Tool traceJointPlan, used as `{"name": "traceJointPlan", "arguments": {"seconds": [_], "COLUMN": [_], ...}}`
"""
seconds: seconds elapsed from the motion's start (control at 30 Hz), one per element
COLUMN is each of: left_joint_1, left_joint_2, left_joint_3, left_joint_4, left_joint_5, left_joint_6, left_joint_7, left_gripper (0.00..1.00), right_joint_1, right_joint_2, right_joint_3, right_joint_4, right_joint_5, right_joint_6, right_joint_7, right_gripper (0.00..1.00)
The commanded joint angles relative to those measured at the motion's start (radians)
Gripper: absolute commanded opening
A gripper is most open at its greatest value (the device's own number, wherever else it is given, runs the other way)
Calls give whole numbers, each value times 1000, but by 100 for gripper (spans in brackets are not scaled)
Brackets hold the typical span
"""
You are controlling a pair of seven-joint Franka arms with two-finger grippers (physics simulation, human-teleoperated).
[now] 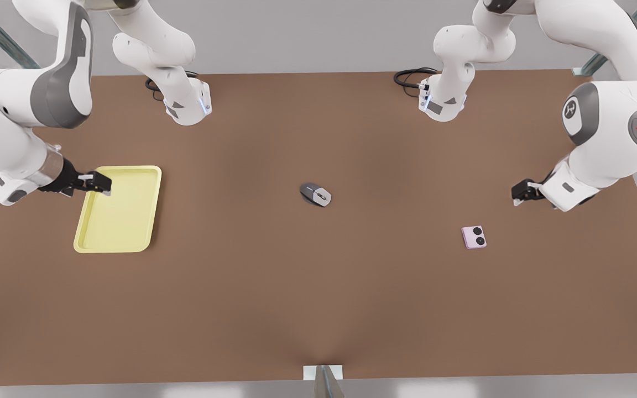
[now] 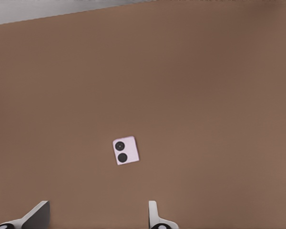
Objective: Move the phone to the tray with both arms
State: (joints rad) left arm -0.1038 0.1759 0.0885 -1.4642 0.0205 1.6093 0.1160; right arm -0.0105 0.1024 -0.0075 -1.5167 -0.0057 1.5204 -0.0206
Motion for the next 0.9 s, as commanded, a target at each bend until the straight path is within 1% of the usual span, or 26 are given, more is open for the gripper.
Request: {"name": "traceJointPlan", "arguments": {"seconds": [0.0, 0.03, 0.07, 0.1, 0.13, 0.17, 0.2, 0.23, 0.3, 0.4, 0.5, 0.57, 0.87], "left_joint_1": [0, -4, -5, -5, -5, -5, -5, -5, -4, 10, 12, 12, 12], "left_joint_2": [1, 31, 51, 44, 36, 42, 63, 88, 158, 211, 217, 223, 269], "left_joint_3": [0, 0, -1, -1, -1, -3, -4, -1, 4, 7, 27, 36, 46], "left_joint_4": [-2, -10, -53, -188, -281, -392, -462, -509, -510, -519, -585, -597, -627], "left_joint_5": [-1, -4, -4, -8, -8, -11, -34, -68, -73, -93, -94, -94, -91], "left_joint_6": [21, 30, 84, 243, 349, 510, 639, 713, 790, 850, 909, 914, 922], "left_joint_7": [34, 27, -25, -53, -58, -133, -153, -154, -157, -177, -177, -176, -99], "left_gripper": [100, 100, 100, 100, 100, 100, 100, 100, 100, 100, 100, 100, 100], "right_joint_1": [-12, -17, -17, -17, -17, -14, -13, -14, -13, -11, -3, -5, -11], "right_joint_2": [0, 0, -4, 3, 10, 66, 95, 108, 128, 128, 135, 135, 125], "right_joint_3": [3, 4, 3, 3, 3, 1, 0, 0, 0, 0, 1, -2, -5], "right_joint_4": [-22, -28, -42, -23, -19, 36, 79, 69, 76, 72, 69, 66, 33], "right_joint_5": [4, 6, 23, 24, 23, 21, 15, 7, 16, 7, 3, 13, 20], "right_joint_6": [60, 60, 83, 75, 76, 54, 30, 50, 56, 50, 58, 92, 92], "right_joint_7": [-71, -104, -102, -96, -96, -99, -98, -96, -96, -102, -88, -102, -105], "right_gripper": [100, 100, 100, 100, 100, 100, 100, 100, 100, 100, 100, 100, 100]}}
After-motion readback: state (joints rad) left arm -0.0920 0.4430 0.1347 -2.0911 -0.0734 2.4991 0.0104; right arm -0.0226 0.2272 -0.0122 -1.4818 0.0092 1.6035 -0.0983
